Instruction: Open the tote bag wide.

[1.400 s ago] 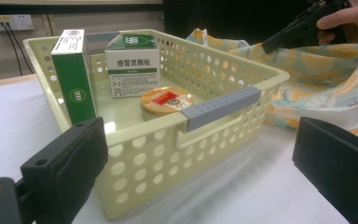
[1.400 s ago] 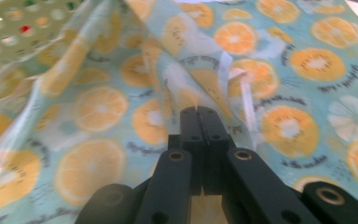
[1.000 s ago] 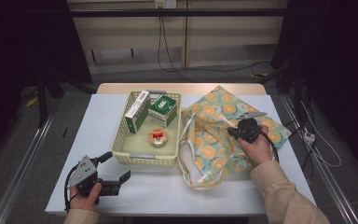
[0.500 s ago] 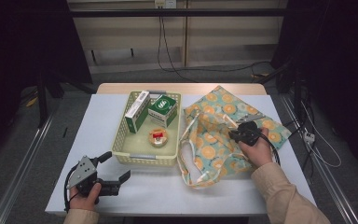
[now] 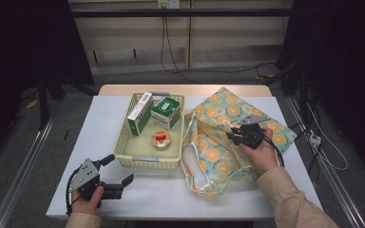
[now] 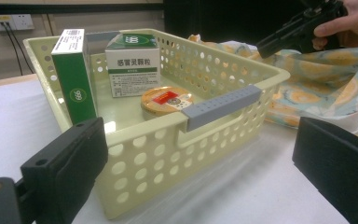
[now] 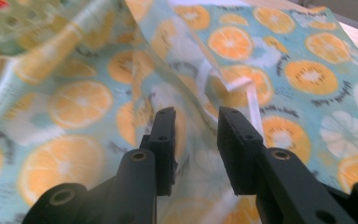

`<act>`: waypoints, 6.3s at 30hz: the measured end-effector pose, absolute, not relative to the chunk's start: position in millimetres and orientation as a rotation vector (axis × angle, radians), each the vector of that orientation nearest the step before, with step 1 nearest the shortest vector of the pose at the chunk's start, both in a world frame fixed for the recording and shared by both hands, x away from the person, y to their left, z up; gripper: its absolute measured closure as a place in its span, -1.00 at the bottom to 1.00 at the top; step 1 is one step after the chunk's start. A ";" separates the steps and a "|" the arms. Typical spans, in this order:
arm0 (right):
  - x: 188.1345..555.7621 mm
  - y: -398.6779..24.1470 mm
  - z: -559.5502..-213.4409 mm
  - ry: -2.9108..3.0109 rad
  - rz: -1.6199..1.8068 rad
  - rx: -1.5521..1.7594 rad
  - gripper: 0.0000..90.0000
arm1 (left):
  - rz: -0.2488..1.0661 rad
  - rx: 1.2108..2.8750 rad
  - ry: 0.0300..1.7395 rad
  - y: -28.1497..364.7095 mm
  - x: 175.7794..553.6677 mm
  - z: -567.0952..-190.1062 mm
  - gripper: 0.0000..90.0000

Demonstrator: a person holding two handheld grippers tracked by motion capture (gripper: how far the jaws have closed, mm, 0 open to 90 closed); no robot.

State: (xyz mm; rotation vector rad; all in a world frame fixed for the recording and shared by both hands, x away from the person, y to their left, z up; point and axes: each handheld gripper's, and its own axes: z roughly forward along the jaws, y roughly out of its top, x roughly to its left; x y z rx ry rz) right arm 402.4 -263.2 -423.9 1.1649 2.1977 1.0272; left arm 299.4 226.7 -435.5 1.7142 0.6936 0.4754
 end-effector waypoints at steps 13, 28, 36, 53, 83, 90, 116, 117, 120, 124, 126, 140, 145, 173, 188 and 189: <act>385.2 -220.1 -428.4 2.405 1.142 1.062 1.00 | 0.476 1.713 0.696 226.8 299.3 -435.5 -0.94; 387.6 -236.1 -456.9 2.326 0.957 1.195 0.19 | 0.474 1.715 0.698 226.8 299.5 -435.8 -0.94; 388.7 -240.9 -456.7 2.323 0.961 1.227 0.67 | 0.474 1.715 0.696 226.9 299.7 -436.1 -0.94; 373.3 -232.7 -438.2 2.408 1.096 1.199 1.00 | 0.468 1.700 0.704 227.7 299.6 -435.9 -0.94; 400.0 -262.3 -455.7 2.260 1.021 1.298 0.77 | 0.469 1.708 0.694 227.8 300.3 -436.0 -0.94; 395.1 -254.6 -460.2 2.260 1.051 1.305 0.26 | 0.465 1.712 0.692 226.8 300.8 -436.5 -0.94; 395.1 -249.7 -461.0 2.277 0.973 1.219 0.47 | 0.463 1.707 0.694 226.6 299.5 -436.3 -0.94; 395.7 -250.3 -460.9 2.274 0.973 1.224 0.51 | 0.465 1.705 0.691 226.6 299.6 -436.2 -0.94; 397.0 -251.0 -460.3 2.270 0.957 1.222 0.67 | 0.466 1.705 0.691 226.5 299.4 -436.0 -0.94; 398.0 -250.9 -460.2 2.262 0.948 1.238 0.82 | 0.461 1.693 0.698 226.3 299.4 -436.2 -0.94; 399.2 -251.2 -459.5 2.275 0.940 1.224 0.91 | 0.463 1.696 0.690 226.3 299.6 -435.5 -0.94; 402.5 -265.6 -444.8 2.229 1.070 1.329 1.00 | 0.456 1.688 0.694 221.6 301.4 -430.9 -0.95; 403.6 -272.6 -417.0 2.196 1.095 1.312 1.00 | 0.442 1.699 0.679 217.1 303.6 -423.9 -0.95; 410.4 -290.3 -349.7 2.133 1.114 1.276 1.00 | 0.302 1.742 0.626 182.4 345.9 -359.7 -0.93; 411.0 -282.9 -354.7 2.166 1.111 1.267 1.00 | 0.272 1.762 0.668 168.9 373.6 -348.1 -0.93; 411.0 -282.8 -354.5 2.168 1.113 1.265 1.00 | 0.272 1.768 0.670 167.9 375.6 -347.4 -0.93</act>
